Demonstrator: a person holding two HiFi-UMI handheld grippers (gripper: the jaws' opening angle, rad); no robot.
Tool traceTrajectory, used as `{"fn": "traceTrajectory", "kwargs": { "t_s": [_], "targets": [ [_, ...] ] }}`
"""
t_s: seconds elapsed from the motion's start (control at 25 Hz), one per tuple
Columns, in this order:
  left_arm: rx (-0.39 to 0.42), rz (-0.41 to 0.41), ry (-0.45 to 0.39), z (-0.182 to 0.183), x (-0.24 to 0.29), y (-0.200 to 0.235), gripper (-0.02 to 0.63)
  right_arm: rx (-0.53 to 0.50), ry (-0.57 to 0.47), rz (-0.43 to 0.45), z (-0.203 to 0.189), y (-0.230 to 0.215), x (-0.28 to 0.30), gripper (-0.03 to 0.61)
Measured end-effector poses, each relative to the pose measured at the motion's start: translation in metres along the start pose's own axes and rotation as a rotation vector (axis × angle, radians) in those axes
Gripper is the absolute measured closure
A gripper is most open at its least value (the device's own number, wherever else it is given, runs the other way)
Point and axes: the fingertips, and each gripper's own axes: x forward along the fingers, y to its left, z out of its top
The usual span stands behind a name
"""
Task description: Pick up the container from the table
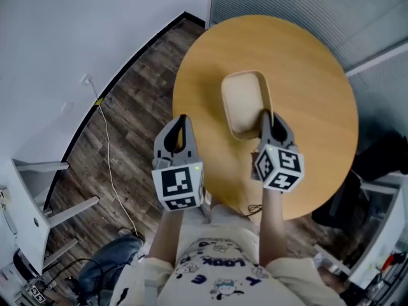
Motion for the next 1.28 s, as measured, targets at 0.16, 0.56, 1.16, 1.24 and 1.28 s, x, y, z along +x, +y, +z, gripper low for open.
{"fn": "traceTrajectory", "kwargs": {
  "t_s": [0.16,0.56,1.16,1.24,1.28],
  "targets": [
    [0.018,0.006,-0.073,0.030,-0.006,-0.001,0.612,-0.002,-0.075,0.004,0.030,0.004,-0.011,0.558],
    [0.039,0.007,-0.202,0.087,-0.040,-0.005,0.612,0.006,-0.196,0.018,0.072,0.020,-0.051,0.559],
    [0.047,0.006,-0.246,0.101,-0.053,-0.005,0.612,-0.005,-0.255,0.012,0.090,0.027,-0.071,0.559],
    [0.049,0.005,-0.250,0.102,-0.056,-0.006,0.611,-0.005,-0.261,0.010,0.091,0.027,-0.074,0.558],
    [0.050,0.004,-0.252,0.102,-0.058,-0.007,0.612,-0.004,-0.263,0.011,0.091,0.026,-0.077,0.559]
  ]
}}
